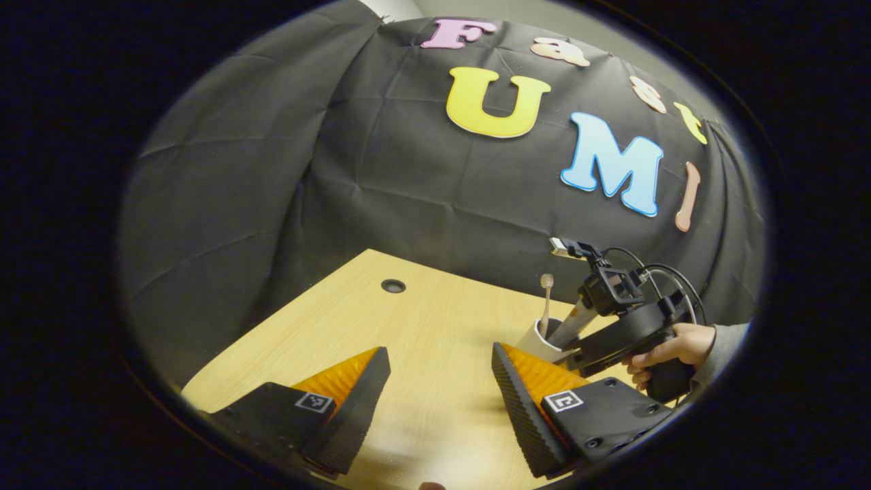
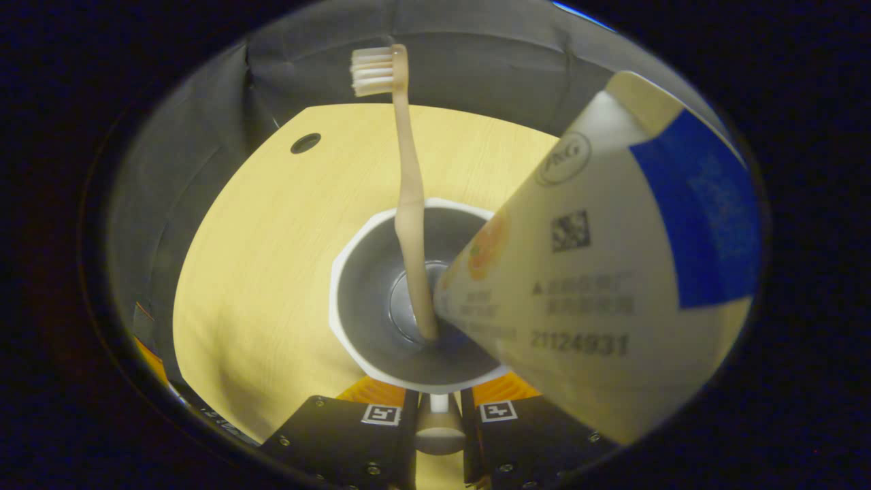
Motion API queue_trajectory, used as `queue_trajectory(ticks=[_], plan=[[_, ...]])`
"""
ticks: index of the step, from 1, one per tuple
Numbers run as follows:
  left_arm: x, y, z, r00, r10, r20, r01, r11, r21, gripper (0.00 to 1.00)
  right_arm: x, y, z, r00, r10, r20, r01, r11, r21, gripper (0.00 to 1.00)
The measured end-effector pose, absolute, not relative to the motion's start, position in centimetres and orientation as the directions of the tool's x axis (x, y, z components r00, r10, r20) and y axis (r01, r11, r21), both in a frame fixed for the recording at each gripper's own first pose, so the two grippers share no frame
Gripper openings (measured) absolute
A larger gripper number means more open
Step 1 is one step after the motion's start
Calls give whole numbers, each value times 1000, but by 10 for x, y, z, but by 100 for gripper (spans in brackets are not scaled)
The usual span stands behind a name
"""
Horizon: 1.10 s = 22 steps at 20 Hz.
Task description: Put the toothbrush and toothpaste on the desktop into the cup, then pick up the cup and place it on the coaster on the desktop.
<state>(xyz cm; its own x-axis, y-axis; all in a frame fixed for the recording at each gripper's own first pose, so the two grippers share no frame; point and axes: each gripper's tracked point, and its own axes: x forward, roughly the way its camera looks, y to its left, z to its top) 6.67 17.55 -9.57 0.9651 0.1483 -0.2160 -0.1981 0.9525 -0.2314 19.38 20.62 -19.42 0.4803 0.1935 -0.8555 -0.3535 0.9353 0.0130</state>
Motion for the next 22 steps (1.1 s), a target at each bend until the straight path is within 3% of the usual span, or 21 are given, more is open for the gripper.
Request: queue_trajectory(ticks=[11,14,16,17,18,20,22], plan=[[67,173,-97,963,157,-219,-211,945,-250,96,196,201,-192,469,187,-863,-351,936,12,29],[67,170,-94,963,160,-215,-212,947,-241,96,187,198,-178,483,203,-852,-362,932,17,34],[66,167,-92,964,161,-210,-210,949,-235,96,184,194,-168,497,211,-842,-366,931,17,51],[67,165,-90,965,160,-208,-208,950,-233,96,182,196,-162,504,229,-833,-374,927,29,52],[67,163,-90,966,159,-206,-205,951,-229,96,179,195,-155,512,234,-826,-378,925,27,69],[68,157,-86,967,154,-201,-198,955,-219,96,172,196,-143,536,243,-808,-386,922,21,86],[68,152,-79,970,152,-191,-191,960,-205,96,162,194,-129,562,258,-786,-389,921,24,87]])
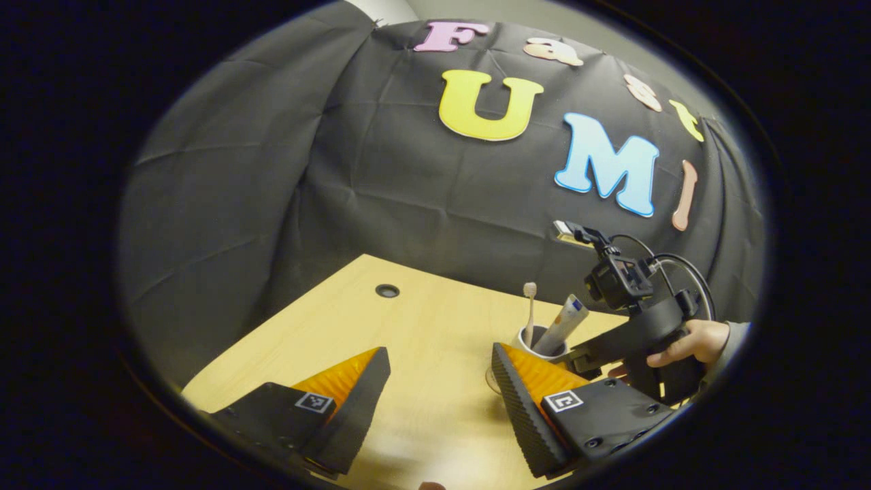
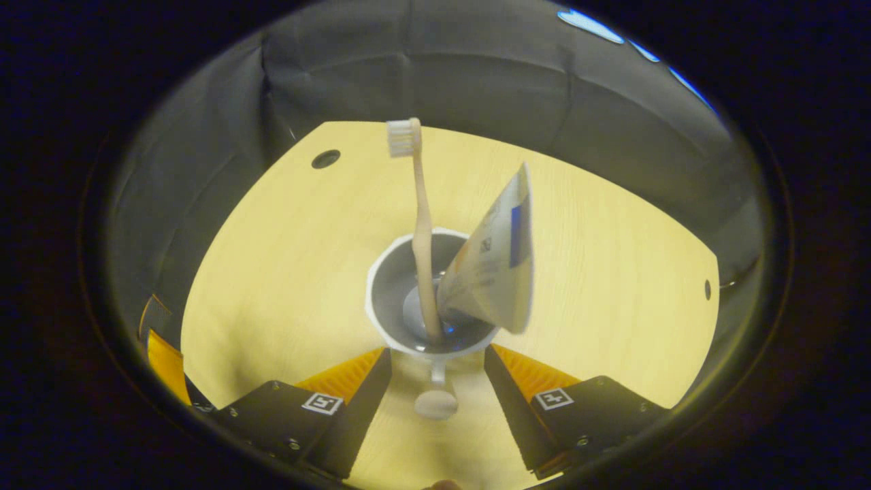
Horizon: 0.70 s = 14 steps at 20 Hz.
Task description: Put the toothbrush and toothpaste on the desktop into the cup, then pick up the cup and place it on the coaster on the desktop.
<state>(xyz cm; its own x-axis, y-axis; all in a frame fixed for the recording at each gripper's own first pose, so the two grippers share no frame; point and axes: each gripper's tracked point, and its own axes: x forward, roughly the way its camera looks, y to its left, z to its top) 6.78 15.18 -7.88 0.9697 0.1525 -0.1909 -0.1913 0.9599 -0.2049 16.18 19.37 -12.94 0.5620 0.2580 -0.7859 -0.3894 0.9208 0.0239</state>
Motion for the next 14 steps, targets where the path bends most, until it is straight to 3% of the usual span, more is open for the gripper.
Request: queue_trajectory(ticks=[7,14], plan=[[72,127,-48,978,152,-145,-175,971,-161,96,115,153,-70,684,322,-655,-386,921,49,87],[76,90,-16,990,105,-92,-115,987,-109,96,87,93,-9,868,288,-406,-298,954,40,87]])
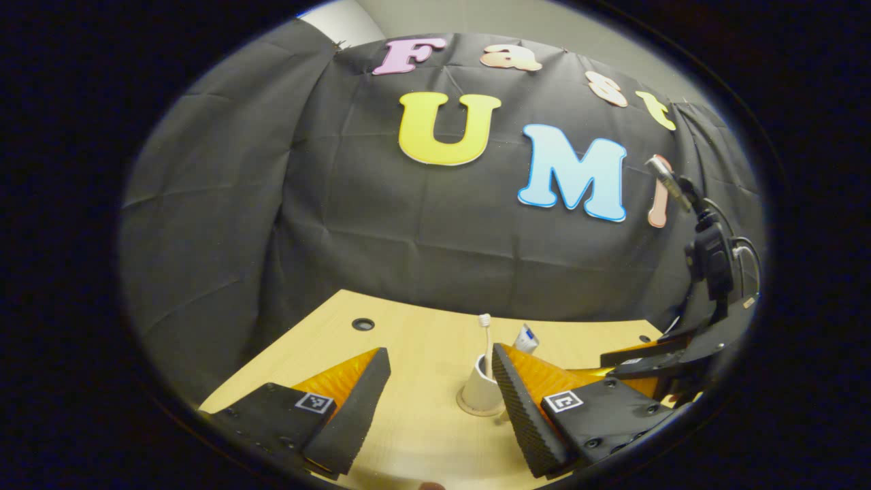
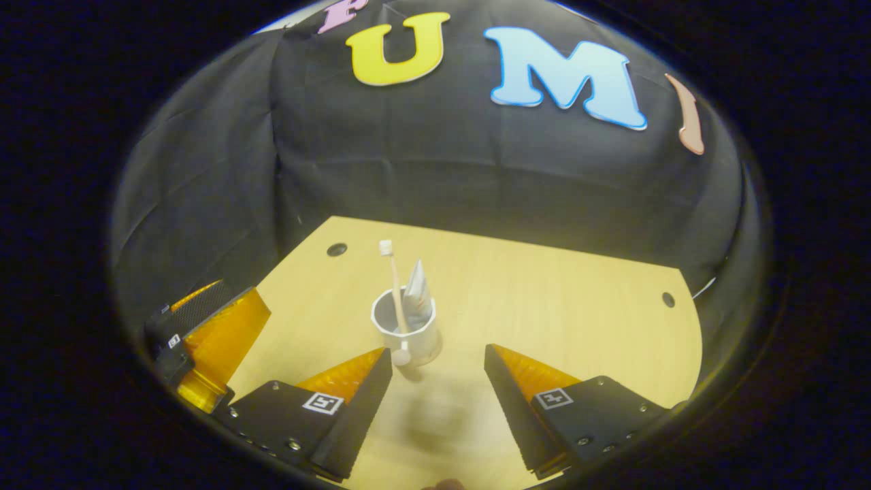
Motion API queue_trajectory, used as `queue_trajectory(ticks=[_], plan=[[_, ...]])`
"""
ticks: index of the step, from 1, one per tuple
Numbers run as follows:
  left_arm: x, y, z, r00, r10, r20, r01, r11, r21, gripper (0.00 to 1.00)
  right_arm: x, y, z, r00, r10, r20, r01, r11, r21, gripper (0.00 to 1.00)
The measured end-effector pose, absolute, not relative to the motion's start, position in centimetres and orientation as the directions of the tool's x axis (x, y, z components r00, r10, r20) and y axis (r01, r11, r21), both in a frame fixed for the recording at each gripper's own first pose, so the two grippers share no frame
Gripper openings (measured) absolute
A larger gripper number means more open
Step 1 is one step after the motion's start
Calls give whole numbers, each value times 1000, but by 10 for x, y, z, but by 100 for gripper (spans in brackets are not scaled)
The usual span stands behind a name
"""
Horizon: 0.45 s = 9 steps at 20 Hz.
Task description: Put the toothbrush and toothpaste on the desktop into the cup, then pick up the cup and place it on the coaster on the desktop.
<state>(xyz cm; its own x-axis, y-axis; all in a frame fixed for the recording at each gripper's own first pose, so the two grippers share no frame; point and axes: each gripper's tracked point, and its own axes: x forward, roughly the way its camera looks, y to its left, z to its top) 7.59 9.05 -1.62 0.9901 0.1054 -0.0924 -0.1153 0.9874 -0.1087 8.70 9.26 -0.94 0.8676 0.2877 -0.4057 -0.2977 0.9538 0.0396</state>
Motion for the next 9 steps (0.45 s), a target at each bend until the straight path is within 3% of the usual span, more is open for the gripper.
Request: queue_trajectory(ticks=[9], plan=[[79,20,16,999,38,-17,-39,998,-56,96,43,8,48,980,174,-92,-173,985,24,86]])
